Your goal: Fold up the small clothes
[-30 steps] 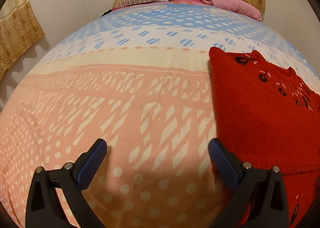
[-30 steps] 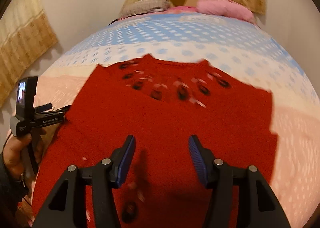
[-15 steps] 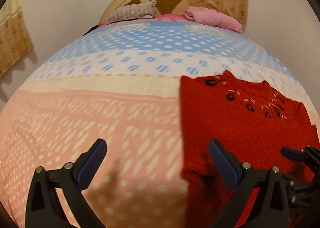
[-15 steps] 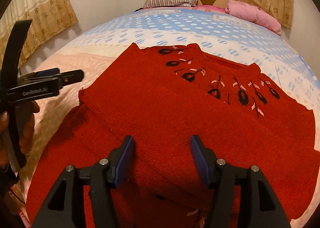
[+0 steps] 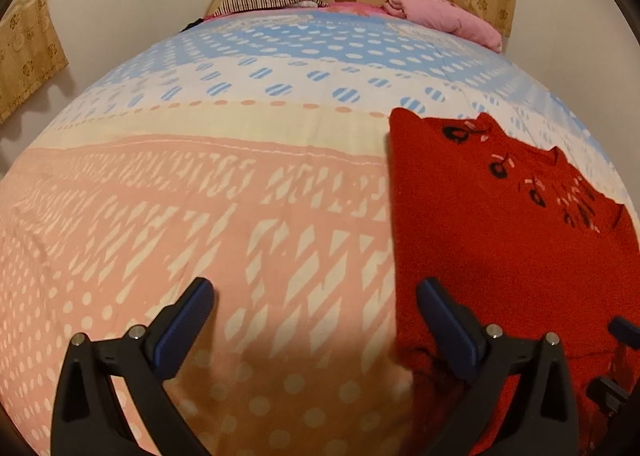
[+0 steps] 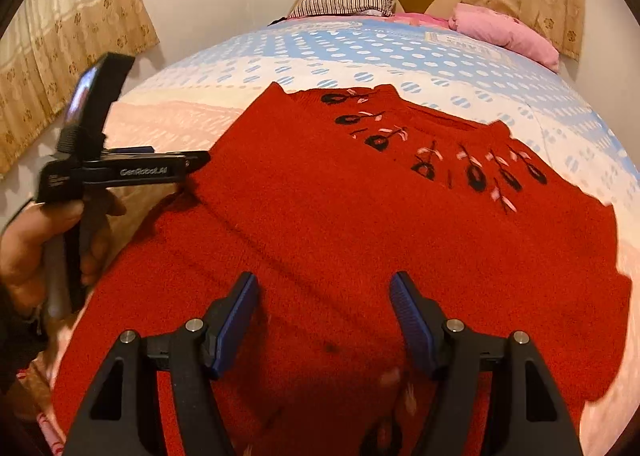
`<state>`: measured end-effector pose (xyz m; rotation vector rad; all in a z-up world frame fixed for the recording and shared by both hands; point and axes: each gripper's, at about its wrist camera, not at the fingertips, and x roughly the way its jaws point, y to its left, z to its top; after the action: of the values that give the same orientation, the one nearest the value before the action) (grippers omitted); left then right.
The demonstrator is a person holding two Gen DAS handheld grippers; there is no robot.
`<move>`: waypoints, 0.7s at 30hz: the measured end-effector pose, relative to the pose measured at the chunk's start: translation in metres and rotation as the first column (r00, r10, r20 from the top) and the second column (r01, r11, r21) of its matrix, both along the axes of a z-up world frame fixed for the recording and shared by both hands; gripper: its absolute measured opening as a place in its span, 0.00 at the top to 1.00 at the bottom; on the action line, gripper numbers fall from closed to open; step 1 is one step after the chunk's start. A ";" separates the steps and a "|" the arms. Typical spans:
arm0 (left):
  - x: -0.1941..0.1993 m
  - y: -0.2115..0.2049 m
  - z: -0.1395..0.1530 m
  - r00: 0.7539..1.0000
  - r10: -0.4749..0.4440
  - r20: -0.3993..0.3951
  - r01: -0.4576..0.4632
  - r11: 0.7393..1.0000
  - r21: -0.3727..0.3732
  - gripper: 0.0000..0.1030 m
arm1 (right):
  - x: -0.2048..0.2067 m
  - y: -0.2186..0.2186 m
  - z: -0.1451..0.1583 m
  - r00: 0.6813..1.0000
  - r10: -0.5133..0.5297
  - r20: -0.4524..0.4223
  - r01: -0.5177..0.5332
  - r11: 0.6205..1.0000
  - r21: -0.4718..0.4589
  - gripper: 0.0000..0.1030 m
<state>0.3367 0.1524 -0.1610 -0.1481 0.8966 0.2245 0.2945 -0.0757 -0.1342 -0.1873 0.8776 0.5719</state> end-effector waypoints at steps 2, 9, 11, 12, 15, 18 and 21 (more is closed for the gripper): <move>-0.009 0.003 0.003 1.000 0.009 0.020 -0.008 1.000 -0.029 0.00 | -0.010 -0.008 0.004 1.000 -0.005 0.009 0.005 1.000 -0.001 0.33; -0.057 -0.004 0.019 0.996 -0.060 0.072 0.067 0.993 -0.094 0.00 | -0.047 -0.046 0.011 0.999 -0.051 0.000 0.051 0.999 0.006 0.33; -0.073 -0.008 0.023 0.992 -0.086 0.086 0.096 0.989 -0.112 0.00 | -0.055 -0.054 0.012 0.998 -0.065 0.001 0.065 0.998 0.009 0.33; -0.078 -0.009 0.024 0.991 -0.100 0.092 0.110 0.987 -0.119 0.00 | -0.062 -0.060 0.012 0.997 -0.075 -0.002 0.075 0.997 0.013 0.33; -0.102 -0.017 0.028 0.985 -0.144 0.097 0.155 0.981 -0.119 0.00 | -0.075 -0.071 0.009 0.995 -0.099 -0.012 0.099 0.995 0.011 0.33; -0.126 -0.025 0.031 0.977 -0.186 0.104 0.197 0.974 -0.110 0.00 | -0.088 -0.082 0.004 0.993 -0.119 -0.026 0.119 0.993 0.006 0.32; -0.147 -0.028 0.033 0.971 -0.215 0.106 0.226 0.969 -0.101 0.00 | -0.104 -0.091 0.000 0.990 -0.137 -0.033 0.137 0.991 -0.007 0.32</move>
<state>0.1900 0.1248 -0.1284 -0.1604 0.8250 -0.0407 0.1904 -0.1671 -0.1339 -0.1208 0.9172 0.4455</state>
